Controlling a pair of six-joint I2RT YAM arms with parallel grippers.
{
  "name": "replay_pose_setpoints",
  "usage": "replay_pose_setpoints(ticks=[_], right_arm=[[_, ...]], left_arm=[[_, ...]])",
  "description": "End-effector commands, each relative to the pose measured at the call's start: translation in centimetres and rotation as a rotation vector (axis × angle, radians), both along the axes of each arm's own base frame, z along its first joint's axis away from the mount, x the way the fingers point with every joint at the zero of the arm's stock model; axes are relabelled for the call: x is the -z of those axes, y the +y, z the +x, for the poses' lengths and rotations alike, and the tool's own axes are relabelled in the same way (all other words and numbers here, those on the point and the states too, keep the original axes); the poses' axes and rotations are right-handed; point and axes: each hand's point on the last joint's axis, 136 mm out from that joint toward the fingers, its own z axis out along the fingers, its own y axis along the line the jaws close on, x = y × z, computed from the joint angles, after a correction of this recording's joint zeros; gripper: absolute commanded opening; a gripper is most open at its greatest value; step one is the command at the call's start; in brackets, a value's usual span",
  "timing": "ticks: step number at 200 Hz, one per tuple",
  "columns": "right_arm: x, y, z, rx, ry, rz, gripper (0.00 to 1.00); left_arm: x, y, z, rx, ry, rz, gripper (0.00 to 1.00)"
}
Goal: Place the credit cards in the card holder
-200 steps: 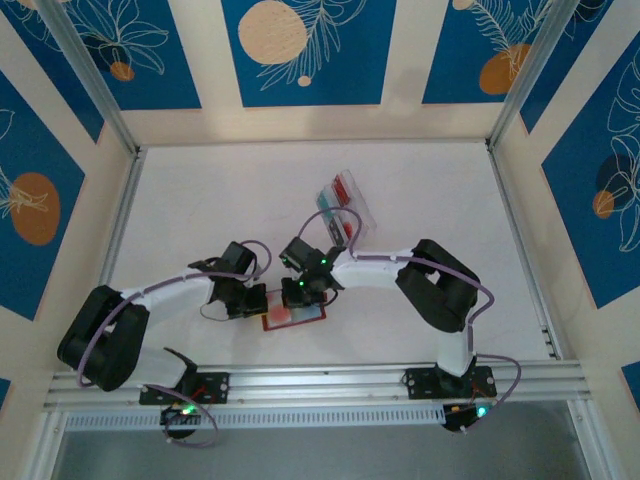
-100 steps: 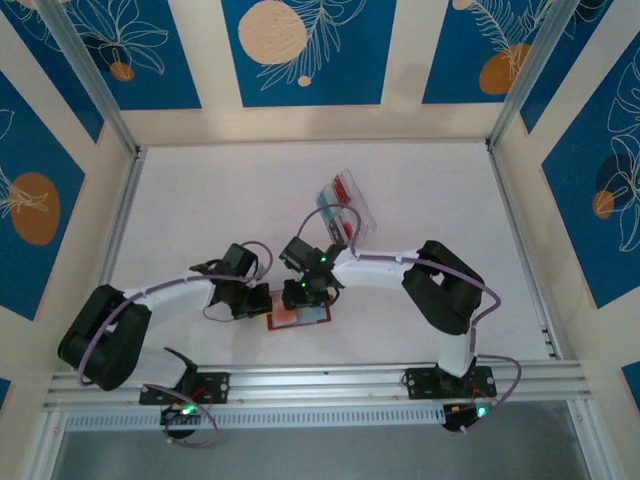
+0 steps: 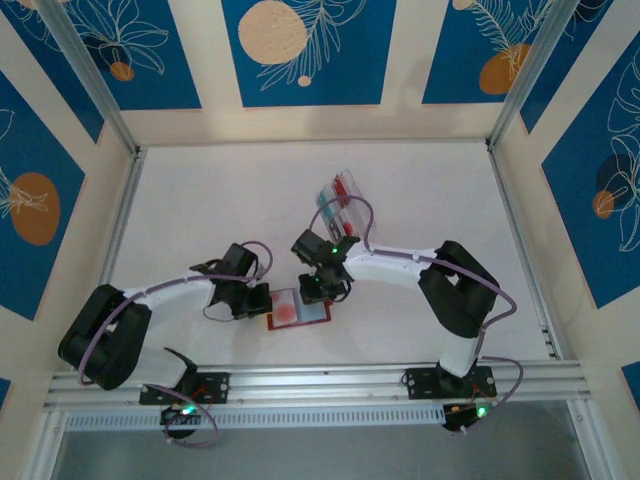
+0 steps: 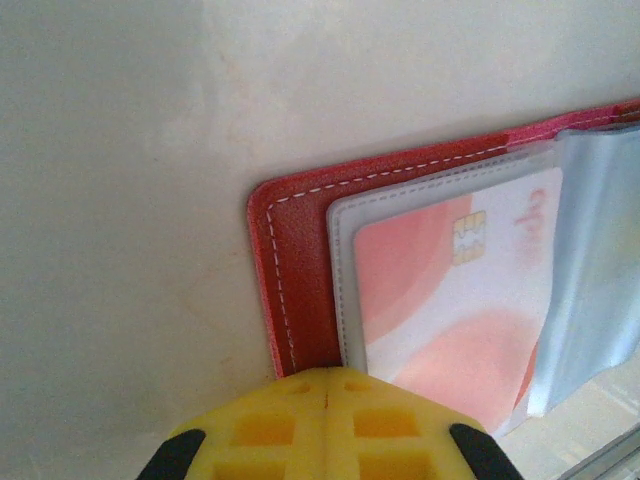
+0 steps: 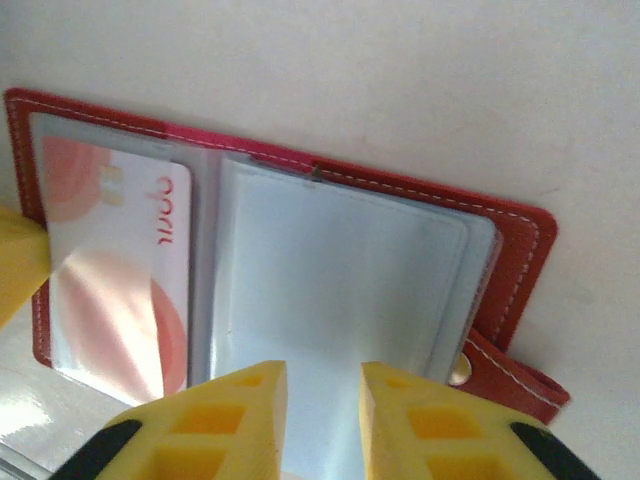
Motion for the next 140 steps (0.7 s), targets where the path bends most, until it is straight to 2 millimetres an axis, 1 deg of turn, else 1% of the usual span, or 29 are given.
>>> replay_pose_setpoints(ticks=[1, 33, 64, 98, 120, 140], right_arm=[[-2.3, -0.1, 1.1, -0.059, -0.091, -0.038, 0.23], [-1.3, 0.4, 1.8, -0.114, -0.101, -0.097, 0.23], [-0.1, 0.0, 2.5, -0.127, -0.105, -0.159, 0.26], [1.3, -0.2, 2.3, -0.132, -0.083, -0.185, 0.26], [2.4, -0.4, 1.7, -0.132, -0.056, -0.187, 0.26], [3.8, -1.0, 1.0, -0.127, -0.033, -0.218, 0.27]], left_arm=[[3.8, 1.7, -2.6, 0.006, 0.099, 0.110, 0.00], [3.9, 1.7, -2.7, 0.002, 0.101, 0.103, 0.00], [3.9, 1.7, -2.8, 0.004, 0.104, 0.100, 0.00], [4.0, 1.7, -2.8, 0.002, 0.105, 0.097, 0.00], [3.9, 1.5, -2.7, 0.003, 0.102, 0.093, 0.00], [3.9, 1.5, -2.7, 0.004, 0.102, 0.093, 0.00]])
